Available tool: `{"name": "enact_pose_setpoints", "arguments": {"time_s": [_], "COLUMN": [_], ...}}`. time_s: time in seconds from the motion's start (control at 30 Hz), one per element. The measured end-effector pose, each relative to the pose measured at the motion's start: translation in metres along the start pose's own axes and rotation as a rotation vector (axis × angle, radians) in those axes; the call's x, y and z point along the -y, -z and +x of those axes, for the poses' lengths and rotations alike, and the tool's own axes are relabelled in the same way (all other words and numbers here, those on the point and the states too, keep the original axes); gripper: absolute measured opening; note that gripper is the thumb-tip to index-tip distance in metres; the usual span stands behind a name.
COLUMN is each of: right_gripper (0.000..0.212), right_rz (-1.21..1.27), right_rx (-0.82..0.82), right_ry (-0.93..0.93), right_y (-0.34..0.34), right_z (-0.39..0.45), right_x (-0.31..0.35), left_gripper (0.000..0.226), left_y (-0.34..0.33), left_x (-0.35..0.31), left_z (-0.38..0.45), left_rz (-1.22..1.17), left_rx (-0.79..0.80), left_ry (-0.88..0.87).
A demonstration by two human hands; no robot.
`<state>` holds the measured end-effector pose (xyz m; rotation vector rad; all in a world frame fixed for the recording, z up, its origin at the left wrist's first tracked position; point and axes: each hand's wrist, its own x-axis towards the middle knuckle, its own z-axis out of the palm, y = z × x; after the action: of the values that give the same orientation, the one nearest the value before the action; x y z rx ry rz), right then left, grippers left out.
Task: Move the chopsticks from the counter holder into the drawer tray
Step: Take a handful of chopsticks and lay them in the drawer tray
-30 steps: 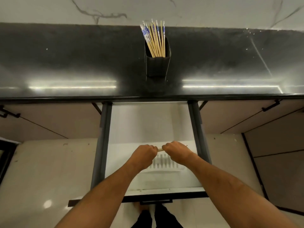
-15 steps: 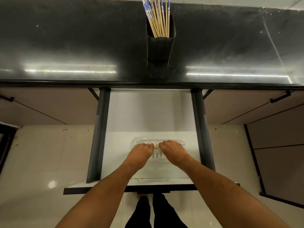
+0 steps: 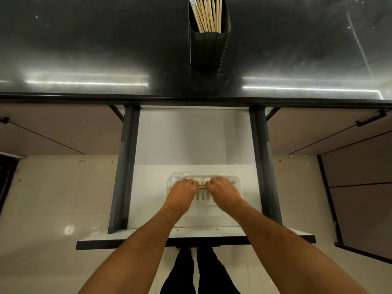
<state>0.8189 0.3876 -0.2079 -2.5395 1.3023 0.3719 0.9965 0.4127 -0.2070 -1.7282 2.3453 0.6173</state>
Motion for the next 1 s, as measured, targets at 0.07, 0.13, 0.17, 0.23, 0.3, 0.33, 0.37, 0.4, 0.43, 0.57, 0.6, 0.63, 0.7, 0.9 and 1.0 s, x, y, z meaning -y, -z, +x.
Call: {"name": "enact_pose_setpoints", "arguments": {"time_s": [0.07, 0.13, 0.17, 0.23, 0.3, 0.33, 0.37, 0.4, 0.43, 0.57, 0.6, 0.63, 0.7, 0.9, 1.0], "right_gripper": [0.028, 0.028, 0.028, 0.028, 0.026, 0.025, 0.025, 0.025, 0.025, 0.026, 0.026, 0.026, 0.023, 0.008, 0.018], "right_rz": [-0.005, -0.003, -0.002, -0.002, -0.007, -0.010, -0.012, -0.016, -0.021, -0.039, -0.039, -0.031, 0.008, 0.364, 0.672], "right_rx": [-0.003, -0.003, -0.004, -0.002, 0.003, 0.006, 0.010, 0.012, 0.010, 0.008, 0.000, -0.014, -0.072, -0.501, -0.588], "right_ry": [-0.017, -0.039, -0.052, -0.083, -0.112, -0.123, -0.126, -0.126, -0.126, -0.125, -0.128, -0.129, -0.127, -0.308, -0.686], "right_y": [0.002, 0.005, 0.005, 0.006, 0.006, 0.006, 0.006, 0.006, 0.006, 0.006, 0.005, 0.005, 0.006, 0.014, 0.019], "right_z": [0.000, -0.002, -0.003, -0.007, -0.009, -0.009, -0.009, -0.009, -0.009, -0.007, -0.008, -0.009, -0.013, -0.029, -0.030], "right_x": [0.000, 0.000, -0.001, -0.003, -0.007, -0.008, -0.009, -0.010, -0.010, -0.010, -0.010, -0.010, -0.011, -0.025, -0.032], "left_gripper": [0.043, 0.044, 0.046, 0.047, 0.045, 0.043, 0.042, 0.041, 0.041, 0.041, 0.039, 0.034, 0.022, 0.013, 0.015], "left_y": [0.001, 0.001, 0.000, -0.002, -0.004, -0.004, -0.004, -0.005, -0.006, -0.009, -0.009, -0.007, -0.004, 0.001, 0.003], "left_x": [0.001, 0.003, 0.005, 0.008, 0.009, 0.009, 0.009, 0.009, 0.009, 0.011, 0.011, 0.011, 0.013, 0.024, 0.023], "left_z": [0.001, 0.001, 0.000, -0.002, -0.002, -0.002, -0.002, -0.002, -0.002, -0.002, -0.003, -0.005, -0.010, -0.018, -0.014], "left_rz": [-0.023, -0.026, -0.023, -0.018, -0.026, -0.032, -0.041, -0.055, -0.073, -0.160, -0.185, -0.212, -0.287, -0.609, -0.763], "left_rx": [-0.023, -0.045, -0.053, -0.064, -0.072, -0.075, -0.079, -0.080, -0.084, -0.113, -0.138, -0.179, -0.330, -0.731, -0.789], "left_ry": [0.016, 0.031, 0.039, 0.057, 0.077, 0.085, 0.090, 0.090, 0.083, 0.041, 0.047, 0.068, 0.131, 0.446, 0.662]}}
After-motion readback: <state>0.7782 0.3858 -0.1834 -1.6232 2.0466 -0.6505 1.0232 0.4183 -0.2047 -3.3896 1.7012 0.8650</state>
